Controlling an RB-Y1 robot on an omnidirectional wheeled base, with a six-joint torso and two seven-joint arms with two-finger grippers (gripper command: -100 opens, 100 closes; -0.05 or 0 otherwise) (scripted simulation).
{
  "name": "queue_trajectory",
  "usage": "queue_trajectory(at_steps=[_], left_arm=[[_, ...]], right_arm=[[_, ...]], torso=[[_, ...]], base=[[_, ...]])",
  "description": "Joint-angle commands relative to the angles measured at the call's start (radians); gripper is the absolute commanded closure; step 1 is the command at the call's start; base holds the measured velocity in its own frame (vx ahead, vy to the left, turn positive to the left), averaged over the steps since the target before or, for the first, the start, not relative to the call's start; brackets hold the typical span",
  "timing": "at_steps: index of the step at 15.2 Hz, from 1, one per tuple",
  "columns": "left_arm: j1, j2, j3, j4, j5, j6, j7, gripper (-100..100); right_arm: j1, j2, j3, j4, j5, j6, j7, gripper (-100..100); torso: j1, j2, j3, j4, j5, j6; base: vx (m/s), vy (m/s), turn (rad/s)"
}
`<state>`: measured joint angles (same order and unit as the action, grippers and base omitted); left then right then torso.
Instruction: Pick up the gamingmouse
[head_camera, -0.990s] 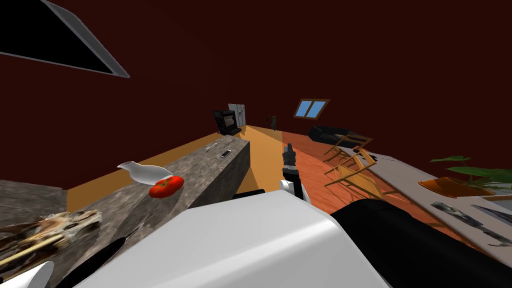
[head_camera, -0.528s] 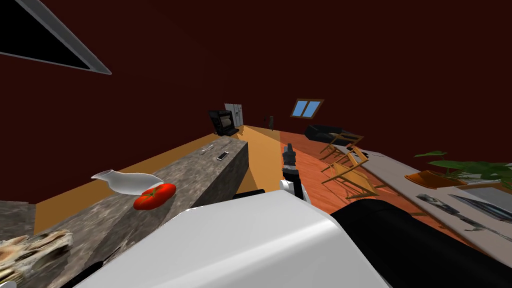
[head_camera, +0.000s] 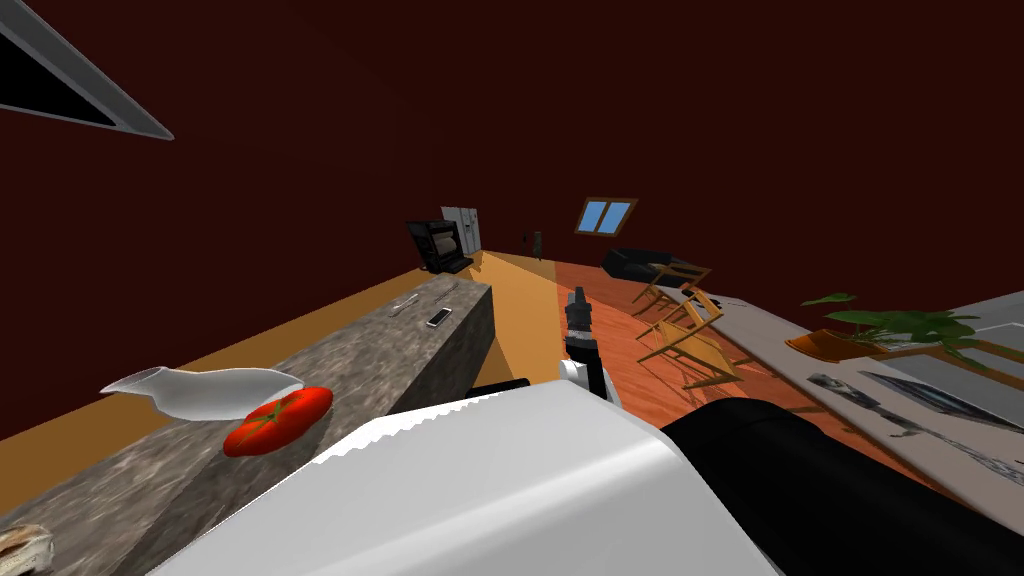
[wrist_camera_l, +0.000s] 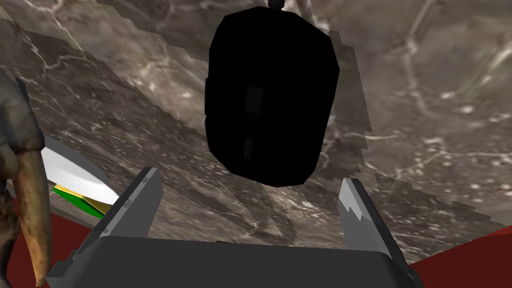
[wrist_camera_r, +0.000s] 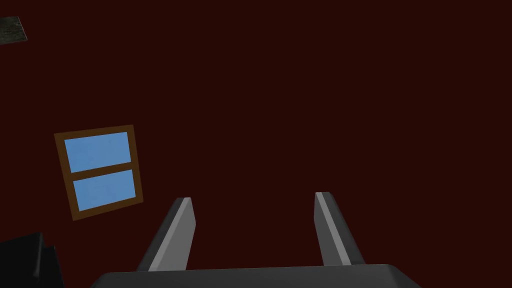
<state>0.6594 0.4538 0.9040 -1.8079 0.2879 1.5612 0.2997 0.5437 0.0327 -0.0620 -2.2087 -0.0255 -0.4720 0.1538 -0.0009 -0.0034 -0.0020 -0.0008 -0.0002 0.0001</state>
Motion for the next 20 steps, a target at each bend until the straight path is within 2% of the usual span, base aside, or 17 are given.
queue_trajectory(at_steps=[1,9,10,11,14,15,16,17,20], left_arm=[[0.002,0.0,0.023,0.012,0.011,0.05,0.013,-100],[0.004,0.0,0.071,0.041,0.036,0.168,0.039,-100],[0.003,0.0,0.063,0.039,0.032,0.147,0.034,-100],[-0.006,-0.004,0.053,0.068,0.023,0.123,0.034,-100],[-0.016,-0.01,0.038,0.103,0.011,0.085,0.032,-100],[-0.018,-0.011,0.035,0.11,0.008,0.077,0.031,-100],[-0.015,-0.011,0.038,0.096,0.011,0.092,0.034,-100],[-0.015,-0.012,0.037,0.099,0.01,0.087,0.033,100],[-0.015,-0.012,0.037,0.098,0.01,0.087,0.032,100]], right_arm=[[0.0,0.0,0.0,0.0,0.0,0.0,0.0,0],[0.0,0.0,0.0,0.0,0.0,0.0,0.0,0],[0.0,0.0,0.0,0.0,0.0,0.0,0.0,0],[0.0,0.0,0.0,0.0,0.0,0.0,0.0,0],[0.0,0.0,0.0,0.0,0.0,0.0,0.0,0],[0.0,0.0,0.0,0.0,0.0,0.0,0.0,0],[0.0,0.0,0.0,0.0,0.0,0.0,0.0,0],[0.0,0.0,0.0,0.0,0.0,0.0,0.0,0],[0.0,0.0,0.0,0.0,0.0,0.0,0.0,0]], torso=[[0.0,0.0,0.0,0.0,0.0,0.0],[0.0,0.0,0.0,0.0,0.0,0.0],[0.001,0.0,0.0,0.0,0.0,0.0],[0.0,0.001,0.001,0.0,0.0,0.0],[0.0,0.004,0.002,0.001,0.0,0.0],[0.0,0.004,0.003,0.001,0.0,-0.001],[0.0,0.005,0.003,0.001,0.0,-0.001],[0.0,0.005,0.003,0.001,0.0,0.0],[0.0,0.004,0.003,0.001,0.0,-0.001]], base=[[0.062,0.01,-0.13],[0.054,0.016,-0.083],[0.006,0.001,-0.013],[0.0,0.0,0.0],[-0.013,0.005,-0.001],[-0.022,0.008,0.009],[-0.013,0.005,-0.001],[0.0,0.0,0.0],[0.0,0.0,0.0]])
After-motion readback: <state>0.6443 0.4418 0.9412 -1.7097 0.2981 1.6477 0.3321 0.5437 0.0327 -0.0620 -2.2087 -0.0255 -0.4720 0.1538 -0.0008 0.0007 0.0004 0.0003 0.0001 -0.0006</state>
